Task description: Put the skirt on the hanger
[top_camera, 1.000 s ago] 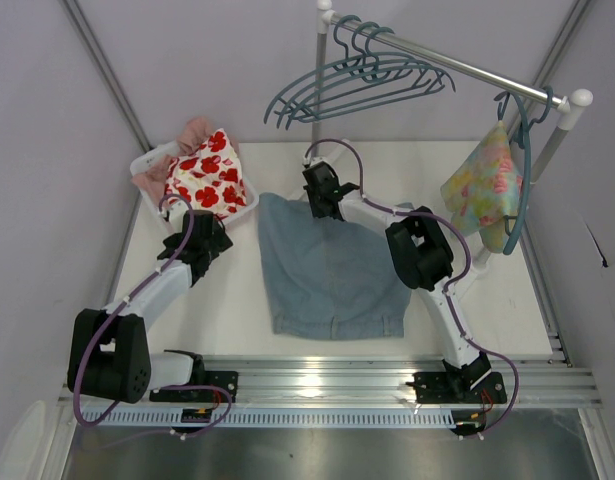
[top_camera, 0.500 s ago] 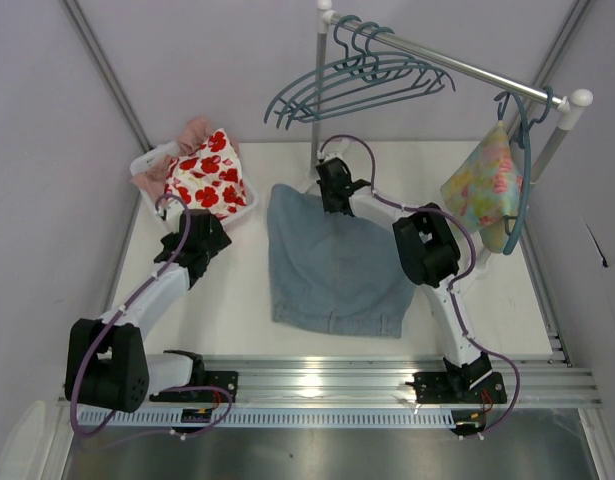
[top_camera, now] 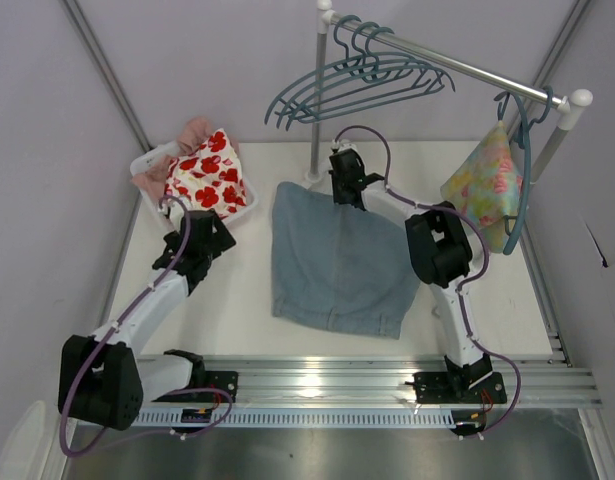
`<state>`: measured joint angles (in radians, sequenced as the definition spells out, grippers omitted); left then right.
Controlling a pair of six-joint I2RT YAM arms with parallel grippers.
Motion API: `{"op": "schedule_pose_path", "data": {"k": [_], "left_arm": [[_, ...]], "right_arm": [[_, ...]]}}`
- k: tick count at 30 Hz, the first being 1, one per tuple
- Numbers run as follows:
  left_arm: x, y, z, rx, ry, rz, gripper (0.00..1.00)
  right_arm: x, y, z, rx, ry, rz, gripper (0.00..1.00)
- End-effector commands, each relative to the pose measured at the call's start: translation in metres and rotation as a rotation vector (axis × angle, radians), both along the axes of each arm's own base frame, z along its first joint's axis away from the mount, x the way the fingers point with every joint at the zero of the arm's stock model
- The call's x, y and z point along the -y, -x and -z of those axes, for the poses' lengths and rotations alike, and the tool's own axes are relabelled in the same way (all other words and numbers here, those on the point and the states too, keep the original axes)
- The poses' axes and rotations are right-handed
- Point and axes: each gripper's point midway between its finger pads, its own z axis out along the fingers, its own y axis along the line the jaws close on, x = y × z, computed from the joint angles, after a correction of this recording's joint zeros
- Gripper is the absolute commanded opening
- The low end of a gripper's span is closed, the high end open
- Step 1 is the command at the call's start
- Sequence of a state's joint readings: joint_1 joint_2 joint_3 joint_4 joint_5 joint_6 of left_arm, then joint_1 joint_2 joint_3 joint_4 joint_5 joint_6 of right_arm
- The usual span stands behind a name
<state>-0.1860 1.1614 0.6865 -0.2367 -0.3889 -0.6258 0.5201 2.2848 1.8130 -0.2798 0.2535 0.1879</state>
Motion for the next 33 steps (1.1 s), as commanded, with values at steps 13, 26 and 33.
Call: {"op": "schedule_pose_path", "data": {"k": [13, 26, 33], "left_arm": [[0.17, 0.071, 0.023, -0.087, 0.072, 0.525, 0.89], [0.179, 0.105, 0.089, -0.247, -0.004, 0.575, 0.74], [0.158, 0.118, 0.116, -0.315, -0.062, 0.479, 0.36]], "right_arm": [[0.031, 0.104, -0.108, -0.004, -0.276, -0.002, 0.53], [0.116, 0.266, -0.034, -0.224, -0.211, 0.23, 0.54], [0.137, 0.299, -0.004, -0.3, -0.157, 0.285, 0.54]]}}
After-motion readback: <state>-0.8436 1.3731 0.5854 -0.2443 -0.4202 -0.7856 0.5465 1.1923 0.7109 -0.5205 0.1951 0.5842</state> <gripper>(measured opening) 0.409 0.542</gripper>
